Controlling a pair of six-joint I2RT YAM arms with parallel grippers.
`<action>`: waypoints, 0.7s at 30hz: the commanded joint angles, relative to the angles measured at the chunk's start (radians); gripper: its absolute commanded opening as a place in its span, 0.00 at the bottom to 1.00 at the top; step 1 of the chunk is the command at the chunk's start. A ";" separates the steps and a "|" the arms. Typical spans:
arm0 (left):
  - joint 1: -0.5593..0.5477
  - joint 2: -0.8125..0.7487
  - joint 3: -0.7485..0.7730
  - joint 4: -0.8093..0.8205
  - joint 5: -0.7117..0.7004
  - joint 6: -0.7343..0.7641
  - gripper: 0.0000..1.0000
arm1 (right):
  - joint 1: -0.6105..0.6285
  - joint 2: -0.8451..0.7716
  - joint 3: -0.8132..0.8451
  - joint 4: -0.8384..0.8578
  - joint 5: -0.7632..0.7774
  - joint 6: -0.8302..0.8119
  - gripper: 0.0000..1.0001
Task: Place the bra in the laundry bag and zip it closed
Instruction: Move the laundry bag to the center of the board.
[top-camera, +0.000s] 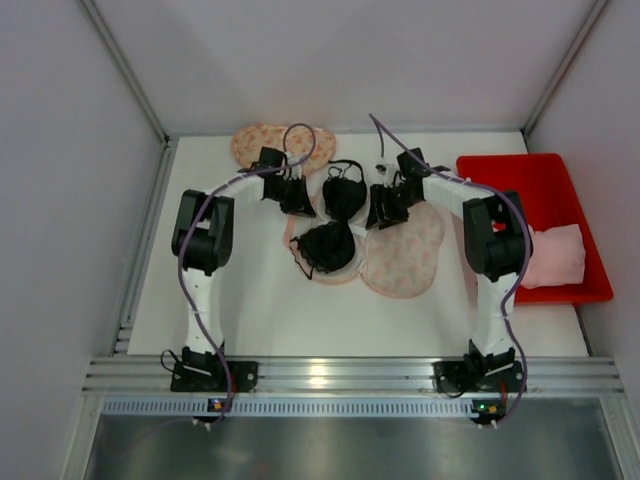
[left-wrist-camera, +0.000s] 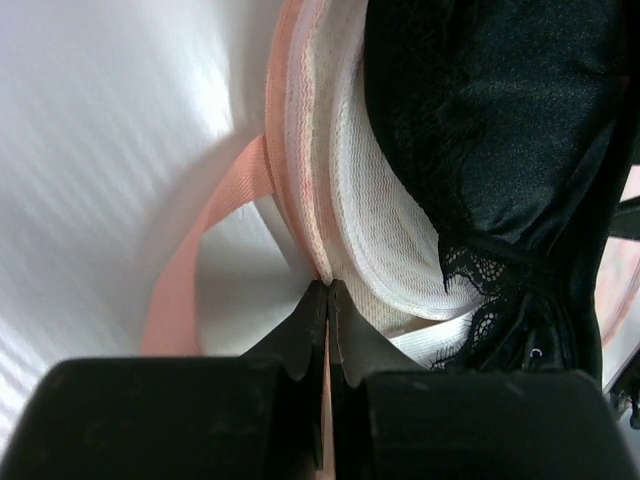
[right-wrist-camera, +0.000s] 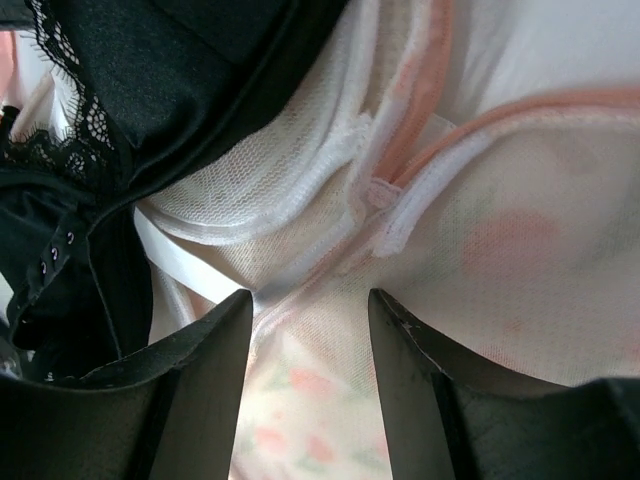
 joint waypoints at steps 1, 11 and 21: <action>0.012 -0.104 -0.101 -0.001 0.005 0.029 0.00 | 0.034 -0.026 -0.079 0.037 -0.034 -0.008 0.51; 0.023 -0.313 -0.305 -0.022 0.006 0.080 0.19 | 0.089 -0.147 -0.248 0.079 -0.114 0.004 0.50; 0.023 -0.486 -0.245 -0.078 -0.047 0.195 0.47 | -0.014 -0.188 0.113 -0.022 -0.077 -0.074 0.64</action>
